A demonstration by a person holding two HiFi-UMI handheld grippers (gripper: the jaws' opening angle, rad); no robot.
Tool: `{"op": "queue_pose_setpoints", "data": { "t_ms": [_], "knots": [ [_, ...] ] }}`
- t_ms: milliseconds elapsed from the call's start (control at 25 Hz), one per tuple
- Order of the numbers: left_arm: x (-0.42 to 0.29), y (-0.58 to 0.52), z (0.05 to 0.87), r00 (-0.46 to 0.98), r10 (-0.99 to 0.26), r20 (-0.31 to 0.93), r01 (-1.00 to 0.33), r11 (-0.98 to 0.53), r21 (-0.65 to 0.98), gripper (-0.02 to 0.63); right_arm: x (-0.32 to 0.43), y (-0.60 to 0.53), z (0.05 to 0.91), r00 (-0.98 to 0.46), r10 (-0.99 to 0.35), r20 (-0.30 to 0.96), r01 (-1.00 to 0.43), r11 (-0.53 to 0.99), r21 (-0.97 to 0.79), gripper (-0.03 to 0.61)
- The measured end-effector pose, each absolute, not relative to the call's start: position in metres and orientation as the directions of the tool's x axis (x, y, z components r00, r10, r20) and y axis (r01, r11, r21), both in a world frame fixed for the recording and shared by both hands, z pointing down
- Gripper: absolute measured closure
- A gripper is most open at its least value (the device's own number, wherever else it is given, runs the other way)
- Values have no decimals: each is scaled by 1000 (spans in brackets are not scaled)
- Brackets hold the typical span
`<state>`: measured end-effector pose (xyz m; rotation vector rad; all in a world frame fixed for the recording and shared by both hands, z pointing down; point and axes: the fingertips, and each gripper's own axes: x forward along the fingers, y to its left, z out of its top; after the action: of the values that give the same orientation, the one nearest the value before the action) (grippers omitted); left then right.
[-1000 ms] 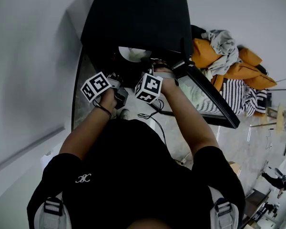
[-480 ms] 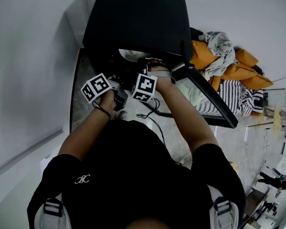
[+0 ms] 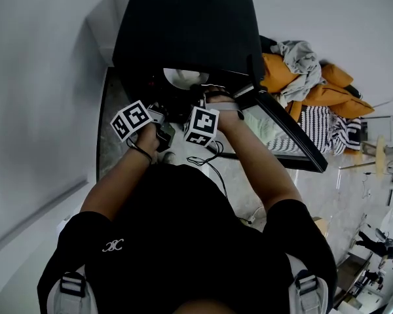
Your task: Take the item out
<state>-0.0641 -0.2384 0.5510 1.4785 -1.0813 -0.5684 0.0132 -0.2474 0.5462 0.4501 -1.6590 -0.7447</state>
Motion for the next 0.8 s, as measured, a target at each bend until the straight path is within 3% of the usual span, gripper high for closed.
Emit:
{"op": "queue_pose_setpoints", "data": {
  "t_ms": [800],
  "knots": [
    [-67,-245,549,450,-866,221,-291,92,952,561,32,-199,538,-223,-687,692,56,700,712,540]
  ]
}}
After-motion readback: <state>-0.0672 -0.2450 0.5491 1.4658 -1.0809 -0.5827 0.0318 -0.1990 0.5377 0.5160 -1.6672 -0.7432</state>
